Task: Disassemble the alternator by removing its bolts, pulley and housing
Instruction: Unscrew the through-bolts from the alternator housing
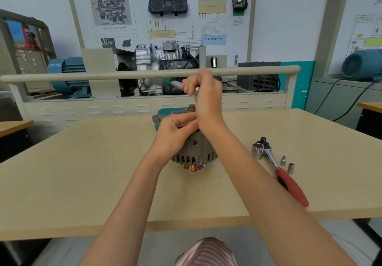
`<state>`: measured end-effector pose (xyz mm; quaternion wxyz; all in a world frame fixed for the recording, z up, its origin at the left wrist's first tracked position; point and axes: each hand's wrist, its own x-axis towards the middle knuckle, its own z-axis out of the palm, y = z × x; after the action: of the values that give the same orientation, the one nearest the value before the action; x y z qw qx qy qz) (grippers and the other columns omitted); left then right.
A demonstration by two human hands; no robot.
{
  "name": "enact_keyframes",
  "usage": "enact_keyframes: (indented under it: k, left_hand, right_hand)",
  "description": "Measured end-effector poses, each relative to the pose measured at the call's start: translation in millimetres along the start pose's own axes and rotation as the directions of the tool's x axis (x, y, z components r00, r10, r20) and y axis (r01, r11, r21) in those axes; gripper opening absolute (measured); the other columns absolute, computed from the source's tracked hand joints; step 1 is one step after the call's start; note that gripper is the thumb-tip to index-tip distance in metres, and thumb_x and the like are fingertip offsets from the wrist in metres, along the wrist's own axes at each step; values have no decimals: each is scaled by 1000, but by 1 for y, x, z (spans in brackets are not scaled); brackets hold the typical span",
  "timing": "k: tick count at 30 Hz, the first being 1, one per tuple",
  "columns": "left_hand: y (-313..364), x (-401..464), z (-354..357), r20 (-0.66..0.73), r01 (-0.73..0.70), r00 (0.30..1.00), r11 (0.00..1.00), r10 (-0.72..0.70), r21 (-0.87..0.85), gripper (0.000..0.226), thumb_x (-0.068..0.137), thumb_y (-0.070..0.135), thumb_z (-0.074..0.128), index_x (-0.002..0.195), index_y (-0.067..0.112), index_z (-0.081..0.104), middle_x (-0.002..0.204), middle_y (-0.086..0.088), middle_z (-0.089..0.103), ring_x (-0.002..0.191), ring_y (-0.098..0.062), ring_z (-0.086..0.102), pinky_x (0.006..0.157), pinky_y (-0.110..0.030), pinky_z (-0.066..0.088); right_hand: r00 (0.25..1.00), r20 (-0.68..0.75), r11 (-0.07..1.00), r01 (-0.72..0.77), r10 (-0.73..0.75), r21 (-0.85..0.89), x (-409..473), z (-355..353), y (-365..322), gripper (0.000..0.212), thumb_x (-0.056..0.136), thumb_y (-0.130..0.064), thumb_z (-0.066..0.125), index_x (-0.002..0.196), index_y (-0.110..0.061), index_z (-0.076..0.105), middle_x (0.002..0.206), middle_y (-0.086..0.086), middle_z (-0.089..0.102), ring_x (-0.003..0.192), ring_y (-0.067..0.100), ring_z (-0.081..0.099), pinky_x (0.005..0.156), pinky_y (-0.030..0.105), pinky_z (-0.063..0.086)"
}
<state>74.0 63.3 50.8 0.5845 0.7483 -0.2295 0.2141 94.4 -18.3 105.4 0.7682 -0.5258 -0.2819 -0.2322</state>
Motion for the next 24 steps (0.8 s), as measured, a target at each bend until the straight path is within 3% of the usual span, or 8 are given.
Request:
enact_keyframes:
  k: [1, 3, 5, 7, 14, 17, 21, 24]
  left_hand:
    - [0, 0, 0, -11, 7, 1000, 1000, -7, 13, 44, 90, 3, 57, 65, 36, 72, 62, 17, 69, 62, 8, 63, 54, -4, 42]
    - [-3, 0, -1, -54, 45, 998, 998, -43, 41, 55, 87, -6, 53, 46, 28, 65, 46, 17, 60, 47, 10, 54, 44, -4, 36]
    - [-3, 1, 0, -82, 78, 994, 996, -74, 46, 52, 86, -8, 52, 45, 24, 58, 42, 16, 56, 43, 9, 51, 40, -5, 33]
    - [-3, 1, 1, -83, 82, 994, 996, -78, 44, 55, 85, -10, 51, 41, 23, 58, 41, 15, 56, 42, 9, 51, 40, -5, 32]
    - [-4, 1, 3, -90, 74, 993, 997, -71, 30, 59, 84, -9, 52, 39, 28, 61, 41, 15, 56, 43, 8, 51, 41, -5, 33]
    - [-4, 1, 3, -65, 54, 997, 997, -50, 50, 61, 85, -7, 52, 43, 36, 64, 44, 19, 57, 47, 10, 52, 44, -3, 34]
    - [-2, 2, 3, -20, 18, 1000, 1000, -17, 14, 36, 89, 8, 59, 73, 38, 72, 71, 19, 71, 70, 8, 64, 57, -5, 43]
    - [-1, 3, 2, -18, 29, 999, 999, -29, -17, 16, 90, 18, 62, 96, 29, 72, 87, 14, 74, 83, 1, 68, 64, -7, 46]
  right_hand:
    - [991, -34, 978, 120, -128, -172, -6, 3, 3, 48, 95, -12, 35, 48, -13, 45, 52, -4, 46, 59, 11, 49, 71, 28, 49]
    - [911, 6, 744, 340, -412, -575, -15, 4, 10, 26, 87, -13, 42, 62, -10, 49, 65, -4, 45, 69, 14, 45, 69, 32, 44]
    - [834, 62, 426, 343, -549, -837, -19, 2, 17, 14, 80, -13, 45, 72, -5, 54, 74, 5, 48, 76, 21, 46, 77, 40, 46]
    - [821, 11, 344, 252, -572, -904, -20, 0, 19, 18, 77, -16, 43, 75, -4, 56, 77, 10, 51, 78, 26, 48, 80, 43, 47]
    - [865, -4, 444, 254, -502, -860, -16, 1, 16, 12, 79, -13, 52, 76, -4, 58, 78, 7, 51, 80, 21, 44, 73, 33, 40]
    - [887, -31, 612, 292, -461, -735, -15, 5, 11, 22, 81, -17, 47, 62, -11, 54, 69, -4, 45, 76, 15, 42, 66, 28, 36]
    - [988, -125, 968, 57, -90, -246, 1, 4, -1, 45, 88, -14, 41, 44, -16, 31, 47, -3, 33, 54, 16, 34, 55, 28, 31]
    - [974, 84, 952, -226, 212, 207, 16, -7, -7, 61, 96, -18, 32, 35, -14, 32, 40, 3, 36, 46, 18, 41, 68, 24, 49]
